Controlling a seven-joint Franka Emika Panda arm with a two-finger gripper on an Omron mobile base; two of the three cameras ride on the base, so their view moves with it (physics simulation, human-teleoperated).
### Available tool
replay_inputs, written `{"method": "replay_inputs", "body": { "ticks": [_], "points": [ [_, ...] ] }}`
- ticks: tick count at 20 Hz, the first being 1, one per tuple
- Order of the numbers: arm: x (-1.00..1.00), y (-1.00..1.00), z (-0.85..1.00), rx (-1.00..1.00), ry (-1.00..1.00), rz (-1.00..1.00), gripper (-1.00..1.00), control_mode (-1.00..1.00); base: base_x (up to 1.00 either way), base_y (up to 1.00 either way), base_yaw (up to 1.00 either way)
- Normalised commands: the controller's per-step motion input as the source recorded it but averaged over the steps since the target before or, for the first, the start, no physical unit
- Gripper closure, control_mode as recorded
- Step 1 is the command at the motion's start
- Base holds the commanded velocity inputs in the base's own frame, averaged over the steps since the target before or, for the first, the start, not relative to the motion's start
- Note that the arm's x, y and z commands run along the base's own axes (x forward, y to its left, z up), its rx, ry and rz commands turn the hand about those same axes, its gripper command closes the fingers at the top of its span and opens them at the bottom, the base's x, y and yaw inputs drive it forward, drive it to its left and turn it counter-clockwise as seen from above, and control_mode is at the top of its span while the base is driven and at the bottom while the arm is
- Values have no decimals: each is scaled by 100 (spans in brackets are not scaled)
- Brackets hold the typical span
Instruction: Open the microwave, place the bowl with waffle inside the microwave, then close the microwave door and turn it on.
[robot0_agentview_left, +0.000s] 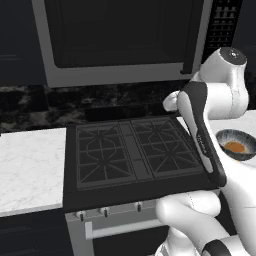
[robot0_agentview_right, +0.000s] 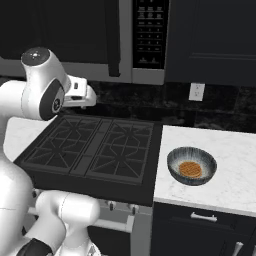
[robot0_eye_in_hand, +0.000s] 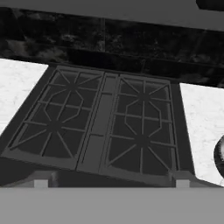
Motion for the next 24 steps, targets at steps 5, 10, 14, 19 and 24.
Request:
{"method": "replay_inputs", "body": {
  "ticks": [5,10,14,19,24],
  "points": [
    [-9,-20,100,0,-44,1,-100,-100,0,0,0],
    [-5,-12,93,0,-41,0,-100,-100,0,0,0],
    [0,-35,86,0,-27,-3,-100,-100,0,0,0],
    [1,-49,35,0,-18,-8,-100,-100,0,0,0],
    [0,-31,-11,0,-20,-4,-100,-100,0,0,0]
  ]
}}
